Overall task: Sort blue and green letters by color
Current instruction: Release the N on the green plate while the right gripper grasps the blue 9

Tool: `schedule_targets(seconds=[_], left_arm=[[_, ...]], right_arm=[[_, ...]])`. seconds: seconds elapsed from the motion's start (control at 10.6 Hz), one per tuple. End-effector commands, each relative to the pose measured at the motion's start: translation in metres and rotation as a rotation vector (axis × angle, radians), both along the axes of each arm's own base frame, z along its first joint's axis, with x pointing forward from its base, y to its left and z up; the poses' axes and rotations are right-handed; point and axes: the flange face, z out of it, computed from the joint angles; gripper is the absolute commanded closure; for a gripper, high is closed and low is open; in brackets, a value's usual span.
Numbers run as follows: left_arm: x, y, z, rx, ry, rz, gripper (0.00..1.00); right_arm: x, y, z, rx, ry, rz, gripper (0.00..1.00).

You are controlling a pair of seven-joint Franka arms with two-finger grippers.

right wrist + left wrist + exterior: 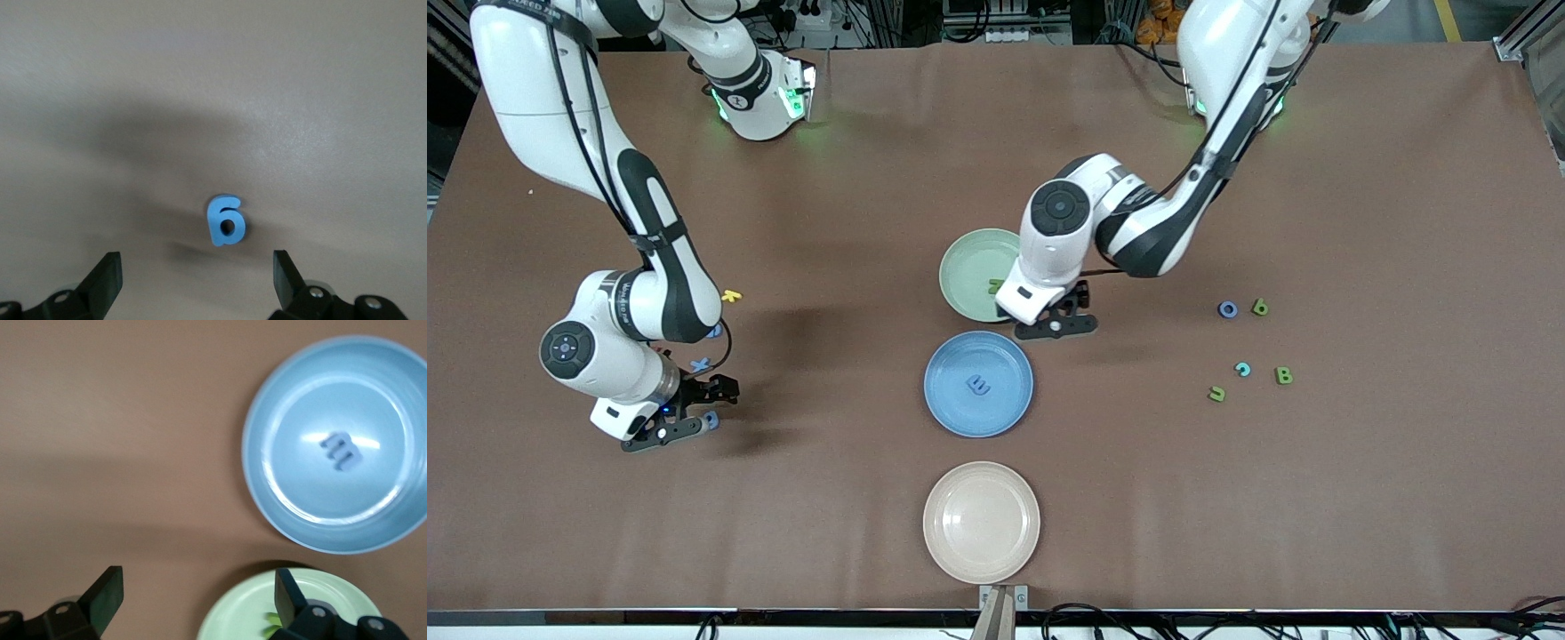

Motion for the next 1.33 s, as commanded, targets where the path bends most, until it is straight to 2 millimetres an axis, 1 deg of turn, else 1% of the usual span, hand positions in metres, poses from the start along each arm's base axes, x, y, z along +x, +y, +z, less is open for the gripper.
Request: schedule_targets(seconds=[0.0,0.19,0.28,0.38,0.47,0.57,0.66,0.76,0.85,0.95,1.04,1.14,1.23], left_arm=[[0.023,0.064,0.051,0.084,0.001,-0.060,0.00],[0.041,0.121,0.073,0.101,-0.003,-0.091,0.00],[0.055,0.153,0.080,0.111,-0.012,-0.123,0.00],[0.067,0.182,0.081,0.135,-0.017,-0.176,0.00],[0.073,0.202,0.079,0.155,-0.019,-0.244,0.00],[0.080,0.228,0.072,0.153,-0.018,-0.258,0.00],[0.088,0.252,0.063,0.141,-0.041,-0.281,0.00],[0.100,0.273,0.054,0.117,-0.092,-0.321,0.00],[0.108,0.274,0.039,0.095,-0.127,-0.339,0.00],[0.112,0.272,0.025,0.078,-0.151,-0.348,0.12],[0.115,0.271,0.011,0.069,-0.159,-0.387,0.14],[0.118,0.273,-0.006,0.060,-0.164,-0.426,0.14],[0.121,0.287,-0.024,0.048,-0.167,-0.417,0.14]], right_arm=[[0.006,-0.003,-0.009,0.009,-0.004,0.035,0.00],[0.008,-0.003,-0.015,0.007,-0.036,0.034,0.00],[0.009,-0.003,-0.024,0.003,-0.053,0.032,0.00],[0.008,-0.004,-0.030,0.001,-0.053,0.035,0.00],[0.008,-0.004,-0.031,0.001,-0.055,0.035,0.02],[0.009,-0.005,-0.030,-0.003,-0.059,0.038,0.17],[0.009,-0.004,-0.031,-0.001,-0.058,0.036,0.57],[0.010,-0.002,-0.028,0.005,-0.058,0.021,0.92],[0.011,-0.002,-0.024,0.007,-0.060,0.007,1.00],[0.011,-0.006,-0.024,0.008,-0.058,-0.015,1.00],[0.011,-0.005,-0.023,0.010,-0.059,-0.024,1.00],[0.013,0.002,-0.021,0.012,-0.064,-0.038,1.00],[0.015,0.016,-0.017,0.019,-0.064,-0.080,1.00]])
